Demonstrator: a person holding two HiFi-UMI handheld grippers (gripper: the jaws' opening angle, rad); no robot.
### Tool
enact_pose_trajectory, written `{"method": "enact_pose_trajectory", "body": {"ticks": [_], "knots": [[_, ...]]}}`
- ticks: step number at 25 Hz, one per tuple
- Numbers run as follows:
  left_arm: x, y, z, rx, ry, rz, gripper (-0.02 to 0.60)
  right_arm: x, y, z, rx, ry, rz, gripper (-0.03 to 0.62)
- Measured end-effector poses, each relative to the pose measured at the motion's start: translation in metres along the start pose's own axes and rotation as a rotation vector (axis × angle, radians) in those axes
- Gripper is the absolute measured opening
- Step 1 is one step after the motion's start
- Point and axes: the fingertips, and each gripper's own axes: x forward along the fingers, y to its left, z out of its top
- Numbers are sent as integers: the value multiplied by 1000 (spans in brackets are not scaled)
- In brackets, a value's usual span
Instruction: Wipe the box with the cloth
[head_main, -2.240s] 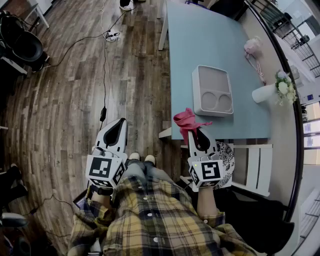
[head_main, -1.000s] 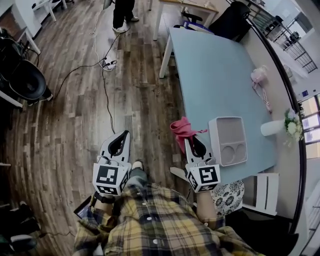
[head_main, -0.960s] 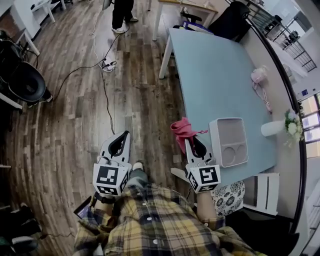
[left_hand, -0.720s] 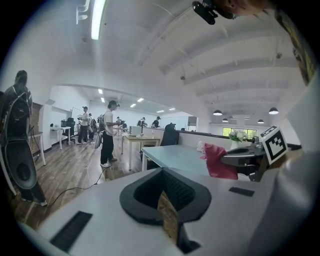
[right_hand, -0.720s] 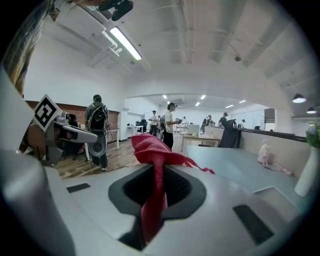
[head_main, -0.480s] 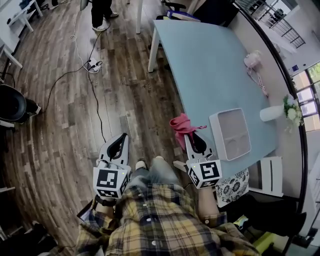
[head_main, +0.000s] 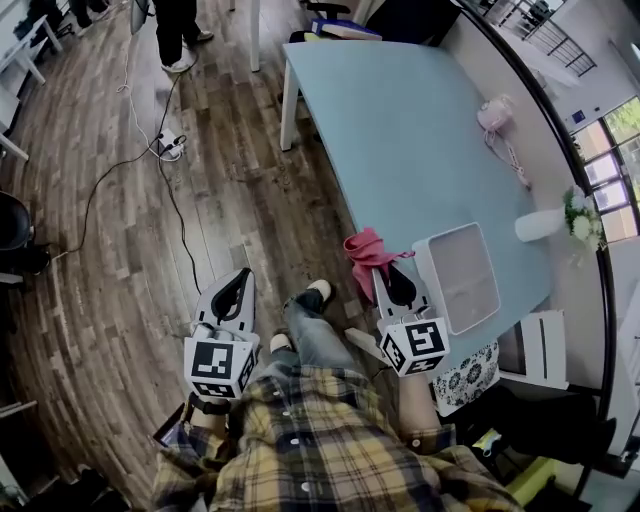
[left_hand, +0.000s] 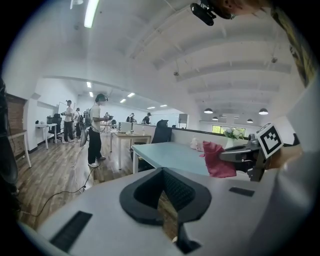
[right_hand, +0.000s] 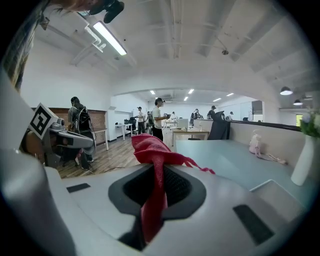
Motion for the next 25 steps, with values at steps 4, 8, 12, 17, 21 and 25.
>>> {"method": "enact_pose_trajectory", "body": {"ticks": [4,8,12,17,21,25], "knots": [[48,7,23,17,-2,-34,-8,27,-31,13,12,1,-33,46],[100,3,52,36,-12,-73,-8,51,-69,30,23,-3,-64,46],[150,-12,77,70,-21,-139,-8,65,-112,40,33,-6,-127,46],[206,-37,99,107,-26,-225,-8,67,-158,43,56,-14,-211,46],[242,-72,108,150,-20,-315,-7,52,-194,40,84,-23,-292,46],[272,-108,115,191,-6,-429,-6,31,-219,36,129,-37,-393,46]]}}
